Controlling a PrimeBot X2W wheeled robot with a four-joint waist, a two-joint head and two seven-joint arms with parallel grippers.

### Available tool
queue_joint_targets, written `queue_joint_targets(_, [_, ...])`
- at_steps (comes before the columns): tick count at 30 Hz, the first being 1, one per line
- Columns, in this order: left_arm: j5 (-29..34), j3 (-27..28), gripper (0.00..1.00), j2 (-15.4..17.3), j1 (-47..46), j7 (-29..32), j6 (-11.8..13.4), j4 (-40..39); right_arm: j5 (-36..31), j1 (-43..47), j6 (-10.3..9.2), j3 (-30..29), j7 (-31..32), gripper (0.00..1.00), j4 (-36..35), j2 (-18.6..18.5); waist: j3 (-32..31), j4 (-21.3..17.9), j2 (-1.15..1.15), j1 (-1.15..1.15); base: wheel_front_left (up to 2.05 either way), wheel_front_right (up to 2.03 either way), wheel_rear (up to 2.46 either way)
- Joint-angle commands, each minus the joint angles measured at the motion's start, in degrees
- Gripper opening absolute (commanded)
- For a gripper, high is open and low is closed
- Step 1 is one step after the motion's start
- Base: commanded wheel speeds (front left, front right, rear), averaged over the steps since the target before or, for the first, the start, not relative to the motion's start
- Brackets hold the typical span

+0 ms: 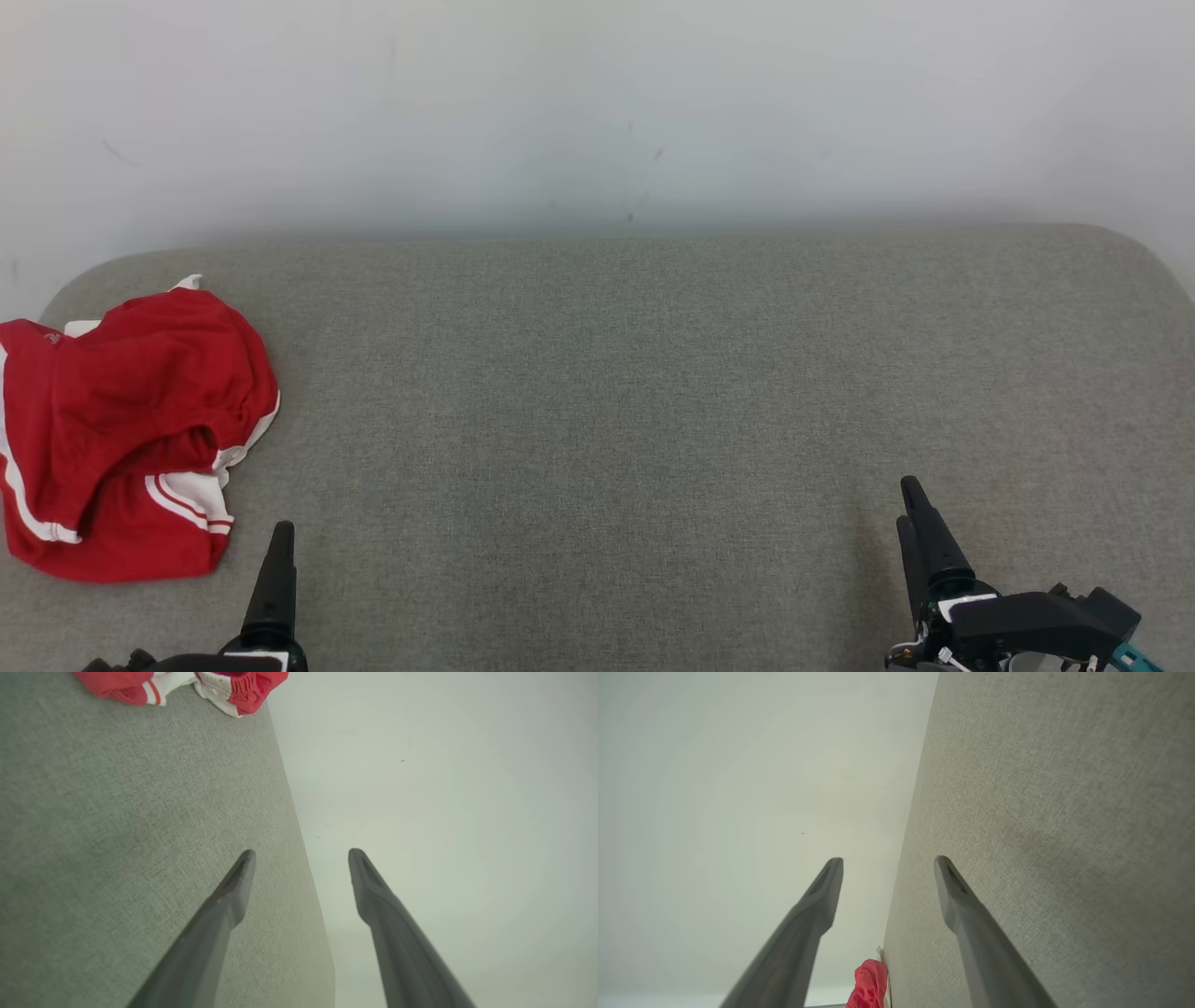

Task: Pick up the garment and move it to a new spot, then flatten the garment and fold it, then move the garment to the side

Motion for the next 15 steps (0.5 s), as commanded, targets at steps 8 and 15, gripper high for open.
queue_joint_targets(8, [11.3, -0.6, 1.00, 0.3, -1.6, -2.2, -0.1, -1.4, -10.0, -1.1, -0.02, 0.8, -2.2, 1.00, -1.8, -0.1, 0.0, -0.1, 0.00, 0.00, 0.00, 0.00, 0.00])
queue_joint_targets(15, [20.6, -0.9, 1.00, 0.3, -1.7, -3.8, -0.1, -1.7, -18.1, -0.9, -0.03, 1.5, -3.7, 1.00, -2.3, -0.1, 0.1, -0.1, 0.00, 0.00, 0.00, 0.00, 0.00])
